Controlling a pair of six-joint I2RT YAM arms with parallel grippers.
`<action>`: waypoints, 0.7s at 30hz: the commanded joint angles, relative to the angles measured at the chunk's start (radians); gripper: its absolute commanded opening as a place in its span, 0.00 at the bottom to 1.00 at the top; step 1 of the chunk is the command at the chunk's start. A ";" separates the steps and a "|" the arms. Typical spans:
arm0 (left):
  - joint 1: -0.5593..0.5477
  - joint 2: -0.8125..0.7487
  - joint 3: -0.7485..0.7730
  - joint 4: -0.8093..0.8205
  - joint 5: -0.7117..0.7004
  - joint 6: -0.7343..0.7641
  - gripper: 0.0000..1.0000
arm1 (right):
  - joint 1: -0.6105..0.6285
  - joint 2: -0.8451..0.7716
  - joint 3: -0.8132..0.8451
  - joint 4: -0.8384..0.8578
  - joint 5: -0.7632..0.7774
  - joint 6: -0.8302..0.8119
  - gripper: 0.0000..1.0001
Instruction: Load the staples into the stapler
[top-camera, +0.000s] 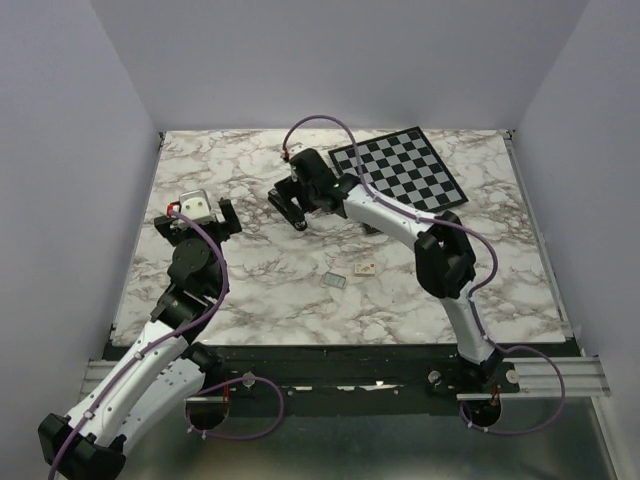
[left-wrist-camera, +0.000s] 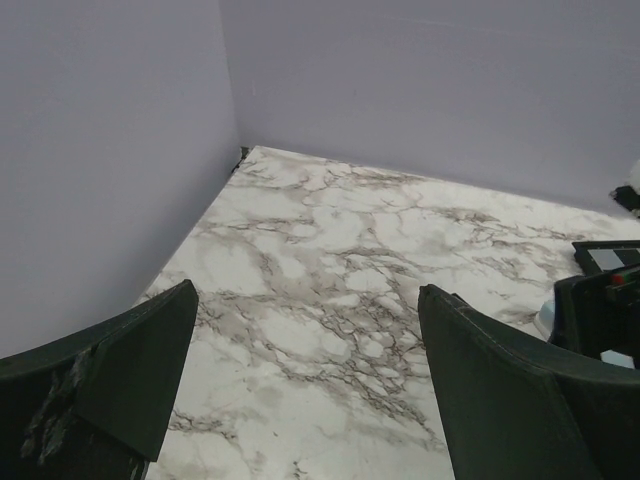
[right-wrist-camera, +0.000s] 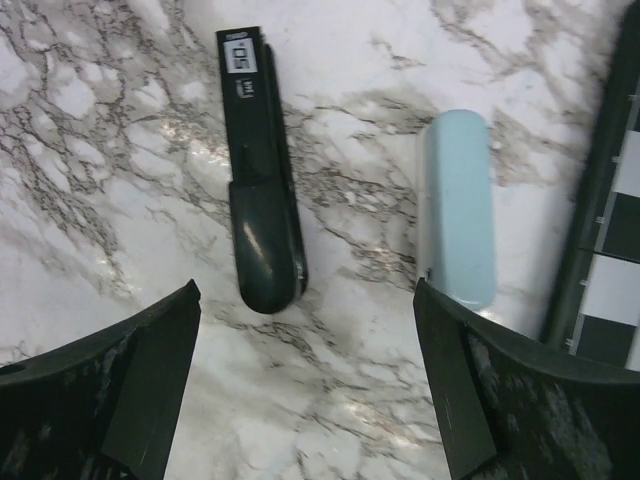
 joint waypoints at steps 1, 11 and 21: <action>0.013 0.001 0.012 0.002 0.023 -0.024 0.99 | -0.089 -0.114 -0.061 0.025 -0.021 -0.056 0.95; 0.023 0.012 0.017 -0.005 0.046 -0.031 0.99 | -0.196 -0.047 -0.051 -0.007 -0.187 -0.180 0.94; 0.028 0.021 0.018 -0.010 0.059 -0.035 0.99 | -0.197 0.087 0.059 -0.059 -0.256 -0.204 0.88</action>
